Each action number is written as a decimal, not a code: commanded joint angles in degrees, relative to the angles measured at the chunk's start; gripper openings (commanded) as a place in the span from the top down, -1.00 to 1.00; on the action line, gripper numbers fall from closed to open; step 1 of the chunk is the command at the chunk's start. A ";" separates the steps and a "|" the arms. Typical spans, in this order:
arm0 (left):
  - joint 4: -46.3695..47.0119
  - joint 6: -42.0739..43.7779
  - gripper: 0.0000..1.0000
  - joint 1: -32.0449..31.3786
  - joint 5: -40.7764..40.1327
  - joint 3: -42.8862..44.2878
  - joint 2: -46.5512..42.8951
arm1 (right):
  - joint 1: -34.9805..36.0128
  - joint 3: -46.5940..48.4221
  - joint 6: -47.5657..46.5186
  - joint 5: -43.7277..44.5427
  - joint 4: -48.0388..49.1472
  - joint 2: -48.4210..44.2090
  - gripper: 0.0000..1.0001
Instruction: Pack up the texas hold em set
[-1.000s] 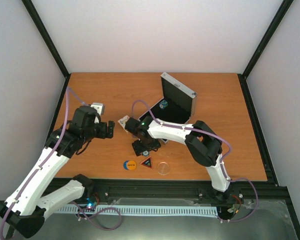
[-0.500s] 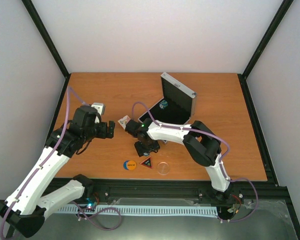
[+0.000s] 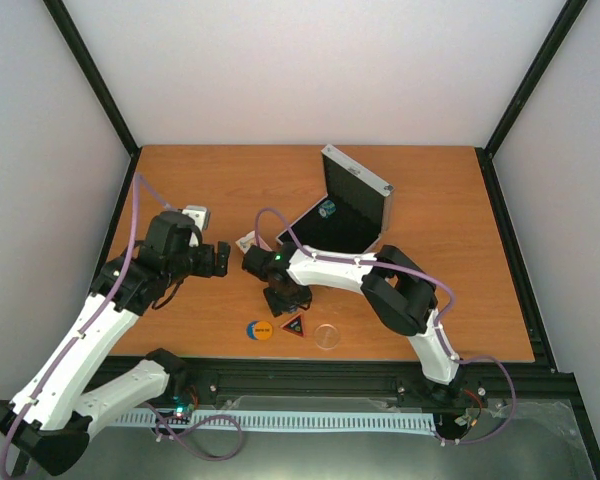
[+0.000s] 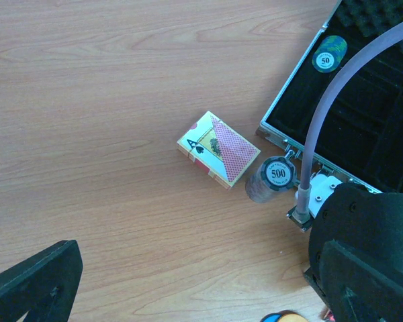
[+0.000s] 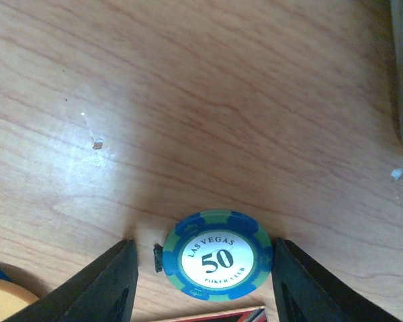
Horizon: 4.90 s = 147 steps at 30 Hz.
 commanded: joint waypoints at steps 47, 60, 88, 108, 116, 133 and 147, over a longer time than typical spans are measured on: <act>0.67 -0.51 -0.99 0.26 0.10 0.73 -1.94 | -0.02 -2.10 -4.23 2.51 -0.90 -4.79 -0.47; -0.06 -0.99 -0.99 0.26 -0.24 0.61 -2.03 | -1.52 -11.36 -9.76 2.48 7.39 -7.65 -0.42; 1.57 -0.92 -0.99 0.26 -1.01 0.79 0.39 | -0.30 -5.32 -11.43 8.33 3.16 -4.02 0.43; 2.04 -0.32 -1.00 0.26 -0.51 0.82 1.09 | -1.74 -6.23 -12.89 6.45 4.65 -5.10 -0.17; 1.77 -0.68 -1.00 0.26 -0.55 0.71 0.94 | -2.93 -9.63 -13.85 3.65 6.89 -5.93 -0.17; 1.13 -1.52 -0.99 0.26 -0.55 0.83 0.59 | -3.03 -16.38 -13.73 1.57 11.08 -8.07 0.05; 1.63 -1.23 -0.99 0.26 -0.33 0.59 0.60 | -3.03 -11.72 -12.87 4.23 7.21 -12.24 0.22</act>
